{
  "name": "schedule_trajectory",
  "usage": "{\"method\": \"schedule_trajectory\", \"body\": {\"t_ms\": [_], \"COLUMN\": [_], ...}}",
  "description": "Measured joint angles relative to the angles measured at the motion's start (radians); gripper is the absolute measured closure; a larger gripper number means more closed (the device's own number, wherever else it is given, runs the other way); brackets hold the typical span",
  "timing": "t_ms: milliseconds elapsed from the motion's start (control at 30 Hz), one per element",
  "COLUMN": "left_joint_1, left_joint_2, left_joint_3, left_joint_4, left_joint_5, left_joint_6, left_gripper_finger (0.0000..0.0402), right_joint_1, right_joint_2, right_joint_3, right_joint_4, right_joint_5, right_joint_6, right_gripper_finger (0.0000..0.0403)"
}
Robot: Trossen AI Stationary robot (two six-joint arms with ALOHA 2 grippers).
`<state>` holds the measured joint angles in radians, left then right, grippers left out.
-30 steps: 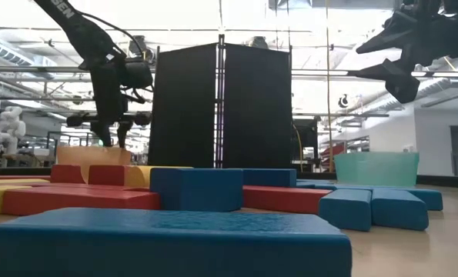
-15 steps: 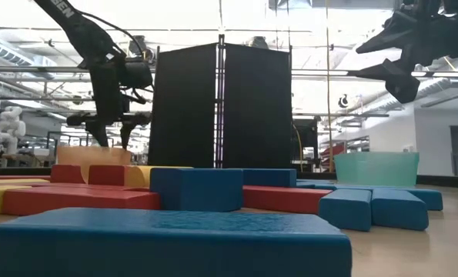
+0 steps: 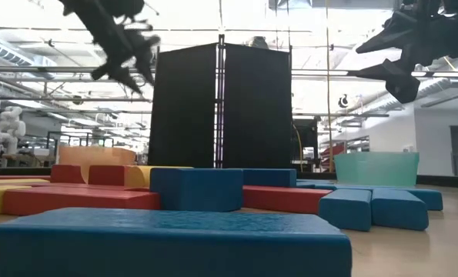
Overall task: Sort blocks
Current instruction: Put the yellow block into the orange bin
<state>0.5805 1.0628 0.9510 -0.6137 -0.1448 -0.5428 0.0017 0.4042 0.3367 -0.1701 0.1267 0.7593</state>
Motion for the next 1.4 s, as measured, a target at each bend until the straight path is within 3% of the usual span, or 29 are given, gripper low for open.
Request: {"method": "schedule_trajectory", "body": {"t_ms": [233,367,733,1033,1267,1400], "left_joint_1": [-0.239,-0.398,-0.721,-0.806,-0.802,-0.796], "left_joint_2": [-0.029,-0.011,0.156,0.342,0.426,0.452], "left_joint_3": [0.028,0.029,0.029,0.029,0.029,0.028], "left_joint_4": [0.003,0.010,0.161,0.148,0.041,0.021], "left_joint_5": [0.091,0.092,0.067,0.048,-0.097,-0.084], "left_joint_6": [0.000,-0.005,-0.080,-0.009,0.076,0.147], "left_gripper_finger": [0.0203,0.0203,0.0203,0.0203,0.0203,0.0203], "right_joint_1": [0.000,0.000,0.000,0.000,0.000,0.000], "right_joint_2": [0.000,0.000,0.000,0.000,0.000,0.000], "right_joint_3": [0.000,0.000,0.000,0.000,0.000,0.000], "right_joint_4": [0.001,0.001,0.001,0.000,0.000,0.000], "right_joint_5": [0.003,0.004,0.004,0.004,0.004,0.004], "right_joint_6": [0.013,0.015,0.015,0.015,0.015,0.015], "right_gripper_finger": [0.0209,0.0209,0.0209,0.0209,0.0209,0.0209]}}
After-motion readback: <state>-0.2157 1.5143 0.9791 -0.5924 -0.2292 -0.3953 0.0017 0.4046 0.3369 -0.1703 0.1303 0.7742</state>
